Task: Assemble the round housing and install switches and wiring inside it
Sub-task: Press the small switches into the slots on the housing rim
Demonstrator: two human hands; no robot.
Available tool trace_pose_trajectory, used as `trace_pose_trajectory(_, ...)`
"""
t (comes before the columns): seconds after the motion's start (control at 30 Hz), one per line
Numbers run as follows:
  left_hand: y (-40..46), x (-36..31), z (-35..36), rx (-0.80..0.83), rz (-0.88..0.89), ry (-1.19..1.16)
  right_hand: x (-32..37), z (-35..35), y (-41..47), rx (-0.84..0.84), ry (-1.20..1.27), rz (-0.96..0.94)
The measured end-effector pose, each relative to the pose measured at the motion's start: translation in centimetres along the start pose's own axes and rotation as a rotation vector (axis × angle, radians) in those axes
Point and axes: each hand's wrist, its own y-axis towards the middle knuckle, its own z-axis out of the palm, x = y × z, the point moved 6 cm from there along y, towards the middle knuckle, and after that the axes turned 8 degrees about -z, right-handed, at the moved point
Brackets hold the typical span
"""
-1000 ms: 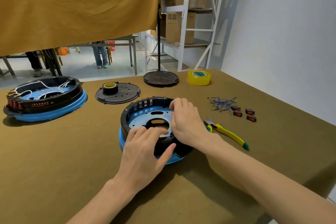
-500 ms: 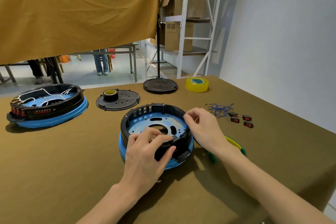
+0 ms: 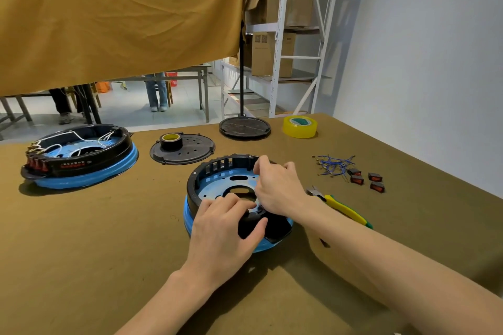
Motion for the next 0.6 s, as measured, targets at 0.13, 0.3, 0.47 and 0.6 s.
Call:
trace_pose_trajectory(0.13,0.1,-0.1,-0.1,-0.009,-0.039,0.021,-1.2,-0.5,-0.8,0.216,0.41,-0.046)
trace_pose_trajectory(0.3,0.3,-0.5,0.1,-0.011,-0.071,0.054,-2.7,-1.3,-2.7,0.284,0.606,-0.11)
trace_pose_trajectory(0.47,0.5,-0.4,0.0,0.003,-0.086,0.023,-3.1,-1.6,-3.7,0.324,0.616,-0.139)
trace_pose_trajectory(0.6,0.7,0.4,-0.6,0.053,-0.036,0.006,-2.7,-1.7,-4.2,0.373,0.621,-0.206)
